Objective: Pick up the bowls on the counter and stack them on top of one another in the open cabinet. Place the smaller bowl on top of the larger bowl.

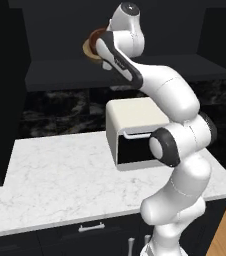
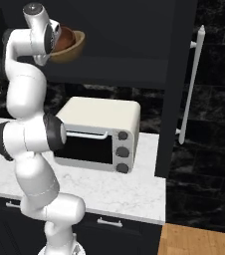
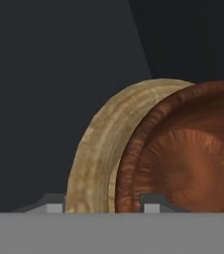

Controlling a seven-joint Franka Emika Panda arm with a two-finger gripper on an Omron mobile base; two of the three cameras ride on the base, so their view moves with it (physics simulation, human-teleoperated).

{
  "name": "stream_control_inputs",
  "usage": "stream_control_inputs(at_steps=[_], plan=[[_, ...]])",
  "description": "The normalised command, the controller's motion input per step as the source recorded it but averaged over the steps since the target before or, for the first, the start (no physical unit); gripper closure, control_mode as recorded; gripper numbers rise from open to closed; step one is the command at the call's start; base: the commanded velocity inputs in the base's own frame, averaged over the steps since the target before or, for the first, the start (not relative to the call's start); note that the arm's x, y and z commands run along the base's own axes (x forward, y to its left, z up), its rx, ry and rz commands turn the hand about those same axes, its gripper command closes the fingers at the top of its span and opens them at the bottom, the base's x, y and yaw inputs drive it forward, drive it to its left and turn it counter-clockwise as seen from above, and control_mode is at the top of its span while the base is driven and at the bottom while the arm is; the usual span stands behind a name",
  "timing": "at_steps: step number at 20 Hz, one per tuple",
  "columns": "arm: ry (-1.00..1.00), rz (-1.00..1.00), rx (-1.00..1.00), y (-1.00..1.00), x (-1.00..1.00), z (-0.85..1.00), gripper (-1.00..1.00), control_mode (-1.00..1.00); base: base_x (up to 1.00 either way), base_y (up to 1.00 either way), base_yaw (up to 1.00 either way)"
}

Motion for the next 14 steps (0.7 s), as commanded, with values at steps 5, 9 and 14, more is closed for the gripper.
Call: stream_control_inputs(at_steps=[5,9,14], plan=[[-0.01,0.01,0.0,0.0,0.12,-0.12,-1.0,-1.0,0.0,0.0,0.0],[-0.12,0.01,0.0,0.0,-0.42,-0.03,-1.0,-1.0,0.0,0.0,0.0],[-0.18,0.04,0.0,0.03,-1.0,0.0,-1.0,-1.0,0.0,0.0,0.0]])
